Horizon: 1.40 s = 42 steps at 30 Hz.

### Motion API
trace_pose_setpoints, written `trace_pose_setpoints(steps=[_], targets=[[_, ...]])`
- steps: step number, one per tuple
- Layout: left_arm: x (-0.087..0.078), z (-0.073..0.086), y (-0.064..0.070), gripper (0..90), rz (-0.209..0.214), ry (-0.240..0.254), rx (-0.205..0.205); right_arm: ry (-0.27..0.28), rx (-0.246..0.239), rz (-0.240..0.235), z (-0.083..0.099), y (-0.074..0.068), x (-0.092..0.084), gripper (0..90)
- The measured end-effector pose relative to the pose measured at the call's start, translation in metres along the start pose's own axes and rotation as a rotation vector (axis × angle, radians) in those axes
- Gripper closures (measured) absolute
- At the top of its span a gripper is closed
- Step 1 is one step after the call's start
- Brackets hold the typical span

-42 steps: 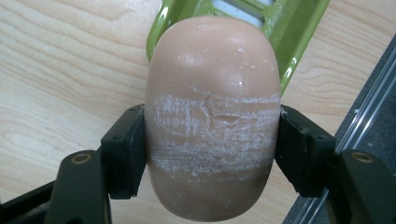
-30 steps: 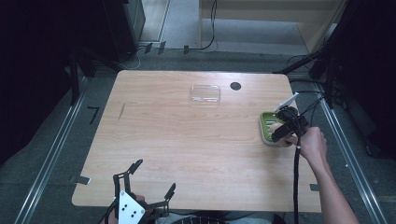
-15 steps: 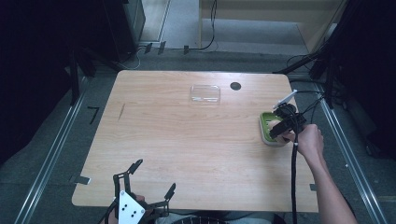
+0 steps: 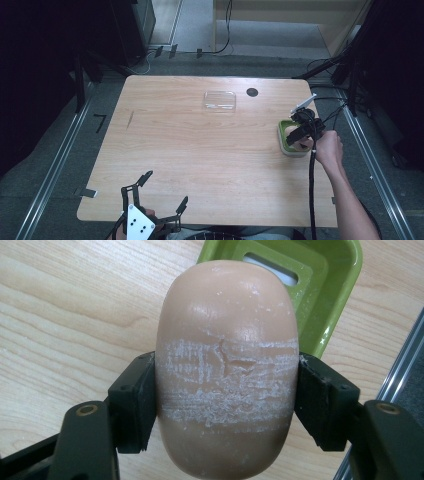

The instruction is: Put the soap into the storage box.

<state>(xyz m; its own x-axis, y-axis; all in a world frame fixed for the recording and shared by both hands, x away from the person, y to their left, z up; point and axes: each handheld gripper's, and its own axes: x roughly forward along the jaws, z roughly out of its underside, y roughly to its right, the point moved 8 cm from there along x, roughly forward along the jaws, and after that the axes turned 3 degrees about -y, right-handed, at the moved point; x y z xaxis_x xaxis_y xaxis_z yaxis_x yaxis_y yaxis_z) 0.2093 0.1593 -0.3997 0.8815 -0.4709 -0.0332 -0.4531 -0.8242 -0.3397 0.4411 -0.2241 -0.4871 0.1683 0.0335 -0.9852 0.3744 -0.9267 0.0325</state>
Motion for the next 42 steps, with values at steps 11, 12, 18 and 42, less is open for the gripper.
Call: trace_pose_setpoints(steps=[11,12,18,42], targets=[[0.000,0.000,0.000,0.0,-0.002,-0.001,-0.002,0.014,0.012,-0.001,-0.007,0.002,0.001,33.5],[0.000,0.000,0.000,0.0,-0.002,-0.002,-0.002,0.014,0.017,-0.002,-0.007,0.002,0.002,33.5],[0.000,0.000,0.000,0.0,-0.003,-0.001,-0.002,0.031,0.037,-0.011,-0.011,0.004,0.004,33.5],[0.000,0.000,0.000,0.0,-0.003,0.000,-0.005,0.080,0.142,-0.038,-0.024,0.012,0.020,33.5]])
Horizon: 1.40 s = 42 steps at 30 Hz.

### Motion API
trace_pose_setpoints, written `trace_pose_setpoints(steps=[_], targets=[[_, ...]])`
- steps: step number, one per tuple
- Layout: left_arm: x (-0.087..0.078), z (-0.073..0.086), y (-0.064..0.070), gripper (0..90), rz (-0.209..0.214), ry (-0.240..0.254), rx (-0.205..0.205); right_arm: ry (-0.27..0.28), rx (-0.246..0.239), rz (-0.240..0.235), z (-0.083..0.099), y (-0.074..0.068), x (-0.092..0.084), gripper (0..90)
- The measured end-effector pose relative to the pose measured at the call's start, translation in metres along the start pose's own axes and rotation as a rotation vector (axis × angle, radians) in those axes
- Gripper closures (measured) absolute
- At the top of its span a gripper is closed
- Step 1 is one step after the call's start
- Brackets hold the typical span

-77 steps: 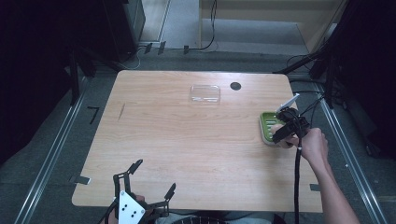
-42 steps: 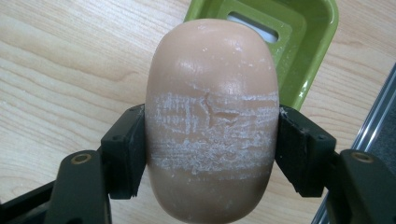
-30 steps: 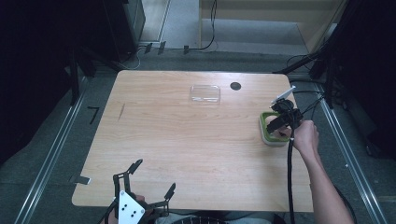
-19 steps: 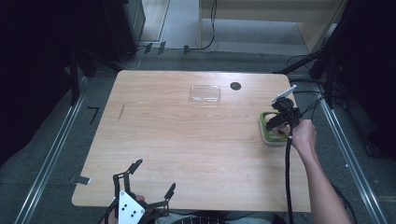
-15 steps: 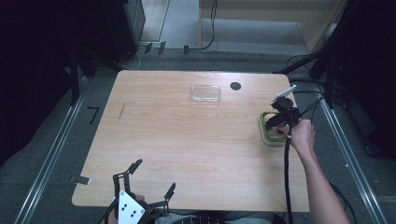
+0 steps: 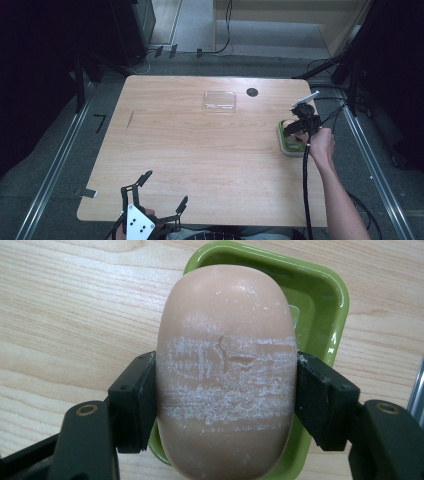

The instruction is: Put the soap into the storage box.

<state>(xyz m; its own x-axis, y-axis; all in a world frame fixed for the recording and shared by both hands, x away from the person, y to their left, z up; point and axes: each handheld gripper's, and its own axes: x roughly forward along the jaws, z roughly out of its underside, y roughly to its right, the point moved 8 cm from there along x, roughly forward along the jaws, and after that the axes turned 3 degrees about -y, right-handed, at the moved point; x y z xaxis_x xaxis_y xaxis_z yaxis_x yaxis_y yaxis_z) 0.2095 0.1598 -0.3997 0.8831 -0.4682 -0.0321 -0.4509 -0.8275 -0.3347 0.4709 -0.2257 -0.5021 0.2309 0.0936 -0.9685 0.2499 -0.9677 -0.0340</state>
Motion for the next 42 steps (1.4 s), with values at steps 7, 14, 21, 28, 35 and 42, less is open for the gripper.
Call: trace_pose_setpoints(steps=[7,14,21,28,35,42], targets=[[0.000,0.000,0.000,0.0,0.000,0.000,0.000,0.013,0.025,-0.011,-0.001,0.001,0.004,33.5],[0.000,0.000,0.000,0.0,0.001,-0.001,0.001,0.019,0.048,-0.015,-0.001,0.004,0.009,33.5],[0.000,0.000,0.000,0.0,0.000,-0.002,0.001,0.017,0.063,-0.016,-0.002,0.006,0.015,33.5],[0.000,0.000,0.000,0.0,0.002,0.000,0.000,0.022,0.078,-0.011,-0.003,0.007,0.018,33.5],[0.000,0.000,0.000,0.0,0.002,-0.001,0.001,0.021,0.094,-0.003,-0.002,0.010,0.021,33.5],[0.000,0.000,0.000,0.0,0.003,0.000,0.001,0.016,0.110,0.000,-0.001,0.013,0.025,33.5]])
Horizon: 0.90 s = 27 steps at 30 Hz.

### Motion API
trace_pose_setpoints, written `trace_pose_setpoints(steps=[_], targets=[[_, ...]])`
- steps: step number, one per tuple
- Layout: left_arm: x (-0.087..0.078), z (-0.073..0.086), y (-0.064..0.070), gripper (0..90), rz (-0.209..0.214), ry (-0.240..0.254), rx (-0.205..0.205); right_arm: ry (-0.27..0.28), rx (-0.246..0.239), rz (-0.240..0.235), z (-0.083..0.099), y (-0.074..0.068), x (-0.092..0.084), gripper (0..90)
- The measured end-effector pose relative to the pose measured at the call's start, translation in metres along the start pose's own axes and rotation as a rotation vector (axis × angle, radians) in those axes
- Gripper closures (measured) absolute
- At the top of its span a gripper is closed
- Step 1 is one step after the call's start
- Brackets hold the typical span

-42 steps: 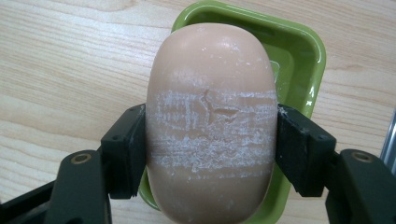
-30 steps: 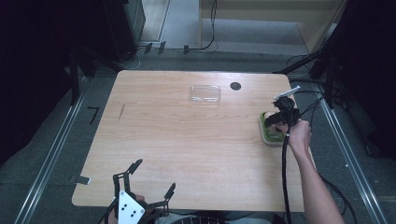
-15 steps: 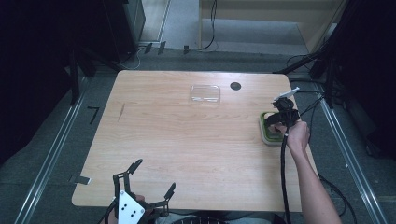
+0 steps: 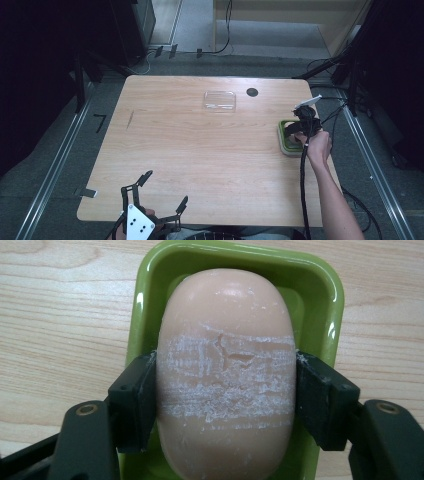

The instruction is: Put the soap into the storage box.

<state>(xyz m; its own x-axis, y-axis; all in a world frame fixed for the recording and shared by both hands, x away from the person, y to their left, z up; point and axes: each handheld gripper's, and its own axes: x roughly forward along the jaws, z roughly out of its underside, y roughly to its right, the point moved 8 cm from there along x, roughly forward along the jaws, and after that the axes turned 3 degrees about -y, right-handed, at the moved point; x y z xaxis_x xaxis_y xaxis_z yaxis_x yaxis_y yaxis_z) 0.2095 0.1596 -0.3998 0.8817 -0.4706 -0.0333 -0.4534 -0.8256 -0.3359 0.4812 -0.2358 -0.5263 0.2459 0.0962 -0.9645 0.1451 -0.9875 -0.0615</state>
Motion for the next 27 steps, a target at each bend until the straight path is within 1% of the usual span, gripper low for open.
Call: trace_pose_setpoints(steps=[12,16,27], targets=[[-0.0001,0.0001,-0.0005,0.0,-0.003,-0.001,0.000,-0.011,0.006,0.005,0.0002,-0.0023,0.0039,33.4],[0.0000,0.0000,-0.0002,0.0,-0.001,0.001,0.000,-0.017,0.008,0.014,0.0004,-0.0030,0.0047,33.3],[0.0000,-0.0001,-0.0001,0.0,-0.001,0.001,-0.001,-0.026,-0.005,0.016,0.0007,-0.0041,0.0047,33.1]])
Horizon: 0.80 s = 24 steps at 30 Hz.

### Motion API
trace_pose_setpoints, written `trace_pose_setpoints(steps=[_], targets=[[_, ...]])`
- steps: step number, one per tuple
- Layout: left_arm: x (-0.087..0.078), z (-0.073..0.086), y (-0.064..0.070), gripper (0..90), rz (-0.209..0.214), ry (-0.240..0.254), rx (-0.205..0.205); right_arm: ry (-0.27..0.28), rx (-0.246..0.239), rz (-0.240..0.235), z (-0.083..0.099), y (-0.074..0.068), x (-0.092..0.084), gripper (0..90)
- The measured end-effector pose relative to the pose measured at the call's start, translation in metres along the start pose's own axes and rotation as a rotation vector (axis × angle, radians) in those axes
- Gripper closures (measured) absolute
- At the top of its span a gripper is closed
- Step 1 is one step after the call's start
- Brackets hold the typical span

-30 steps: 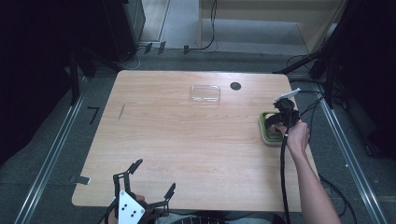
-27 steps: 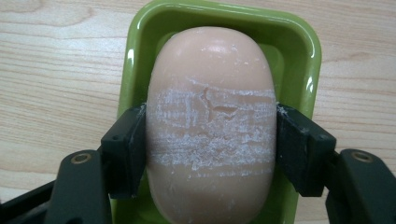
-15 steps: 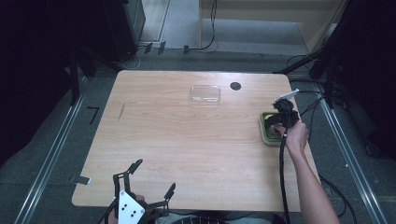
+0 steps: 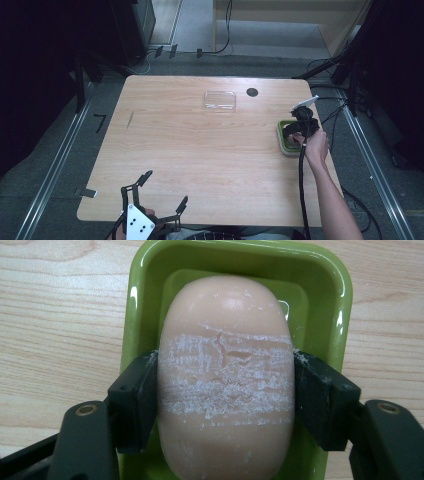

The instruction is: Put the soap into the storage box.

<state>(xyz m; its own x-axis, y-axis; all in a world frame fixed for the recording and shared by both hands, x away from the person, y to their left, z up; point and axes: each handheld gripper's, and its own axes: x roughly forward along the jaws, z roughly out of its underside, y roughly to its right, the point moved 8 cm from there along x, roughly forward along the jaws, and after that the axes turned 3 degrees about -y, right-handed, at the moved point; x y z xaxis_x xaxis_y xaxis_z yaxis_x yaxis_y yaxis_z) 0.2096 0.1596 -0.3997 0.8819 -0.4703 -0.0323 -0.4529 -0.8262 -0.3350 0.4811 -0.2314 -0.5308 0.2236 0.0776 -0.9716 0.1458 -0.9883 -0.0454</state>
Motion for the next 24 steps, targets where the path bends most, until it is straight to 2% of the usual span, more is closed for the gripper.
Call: trace_pose_setpoints(steps=[5,11,17,24], targets=[[0.000,0.000,0.000,0.0,-0.001,-0.002,0.001,0.002,-0.004,-0.002,0.000,0.000,-0.001,31.7],[0.001,0.000,0.000,0.0,0.000,-0.001,0.000,0.006,-0.027,0.027,-0.001,-0.001,-0.008,26.5],[0.000,0.000,0.000,0.0,0.000,0.002,0.001,-0.028,-0.058,0.028,0.004,-0.003,-0.014,18.1],[0.000,0.000,0.000,0.0,0.003,0.002,0.002,-0.050,-0.098,0.019,0.012,-0.009,-0.028,14.2]])
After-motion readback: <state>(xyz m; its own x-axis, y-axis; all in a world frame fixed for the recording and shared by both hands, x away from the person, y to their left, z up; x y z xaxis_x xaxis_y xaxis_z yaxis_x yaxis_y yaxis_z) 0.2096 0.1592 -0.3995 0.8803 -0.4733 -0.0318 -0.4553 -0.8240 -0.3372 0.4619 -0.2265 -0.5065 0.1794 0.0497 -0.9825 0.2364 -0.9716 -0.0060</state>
